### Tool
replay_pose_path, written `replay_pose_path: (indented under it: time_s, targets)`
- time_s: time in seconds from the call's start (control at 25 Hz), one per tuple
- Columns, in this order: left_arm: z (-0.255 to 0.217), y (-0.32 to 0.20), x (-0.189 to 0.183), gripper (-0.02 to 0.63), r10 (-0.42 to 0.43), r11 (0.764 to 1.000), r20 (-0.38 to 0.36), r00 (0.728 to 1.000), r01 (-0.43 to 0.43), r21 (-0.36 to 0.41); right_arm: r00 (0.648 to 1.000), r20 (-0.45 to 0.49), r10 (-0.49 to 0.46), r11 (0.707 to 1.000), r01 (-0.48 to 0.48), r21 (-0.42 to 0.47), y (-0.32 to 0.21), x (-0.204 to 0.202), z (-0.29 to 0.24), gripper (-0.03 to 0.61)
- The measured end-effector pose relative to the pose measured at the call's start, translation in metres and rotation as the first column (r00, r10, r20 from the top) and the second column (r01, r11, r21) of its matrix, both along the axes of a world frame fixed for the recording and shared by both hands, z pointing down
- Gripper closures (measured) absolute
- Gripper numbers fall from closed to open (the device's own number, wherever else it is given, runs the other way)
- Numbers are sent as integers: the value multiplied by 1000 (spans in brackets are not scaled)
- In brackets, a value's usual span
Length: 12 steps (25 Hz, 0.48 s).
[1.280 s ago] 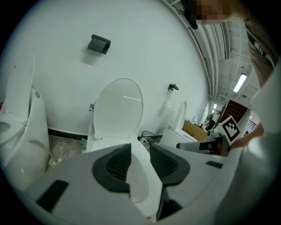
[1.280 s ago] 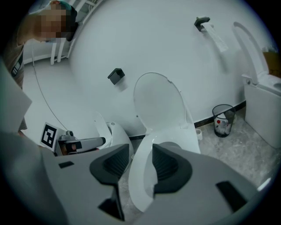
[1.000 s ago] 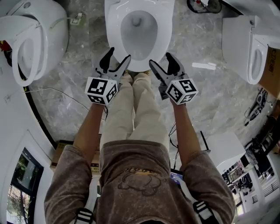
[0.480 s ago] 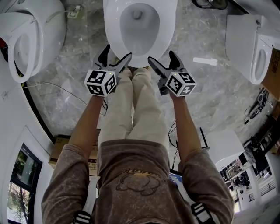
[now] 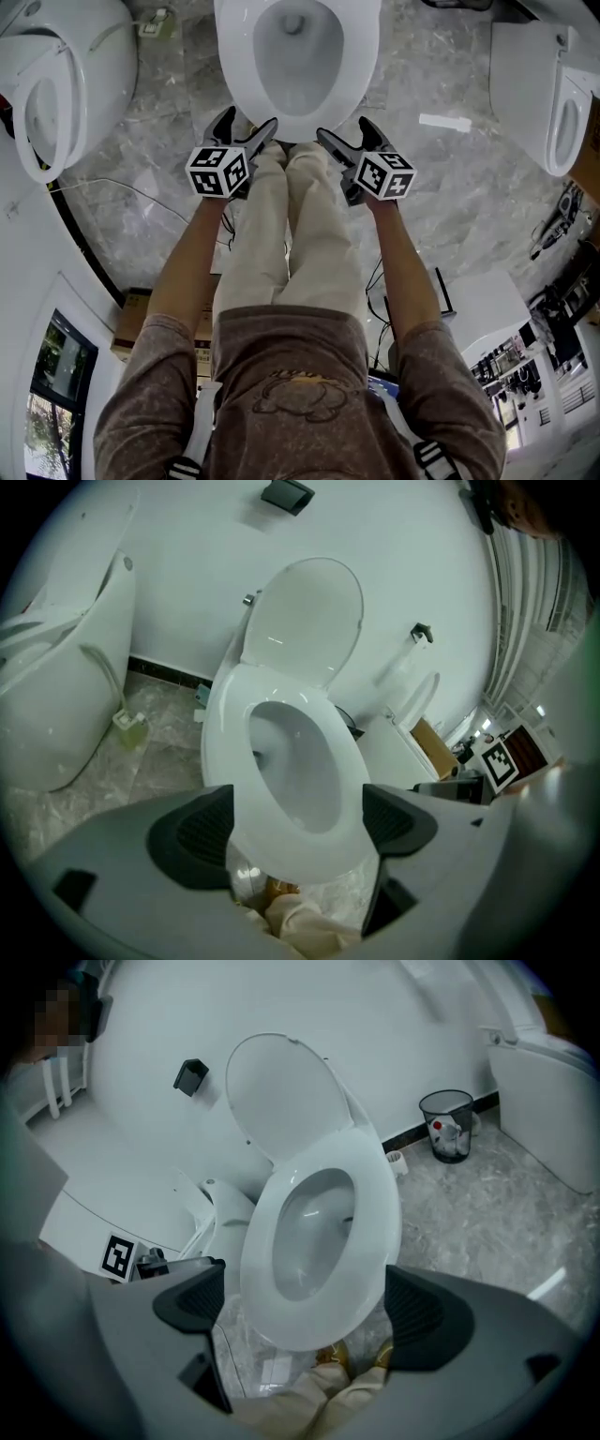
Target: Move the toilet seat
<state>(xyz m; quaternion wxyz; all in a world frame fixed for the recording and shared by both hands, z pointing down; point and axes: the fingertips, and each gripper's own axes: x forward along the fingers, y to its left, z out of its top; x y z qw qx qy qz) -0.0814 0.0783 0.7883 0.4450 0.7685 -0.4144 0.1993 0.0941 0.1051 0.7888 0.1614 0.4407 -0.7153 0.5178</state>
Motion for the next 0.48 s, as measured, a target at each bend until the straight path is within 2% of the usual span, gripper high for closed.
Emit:
replay_pose_path:
  time_s: [0.16,0.48]
  targets:
    - [24,14,3,193,48,998,19,999,-47,-49,999,-1,-36,998,36,-43,14,0,19,49]
    - [57,30,5,184,22,990,11,1000,-20,-142,999,13,-45,993,46,-105,25,-10,49,49]
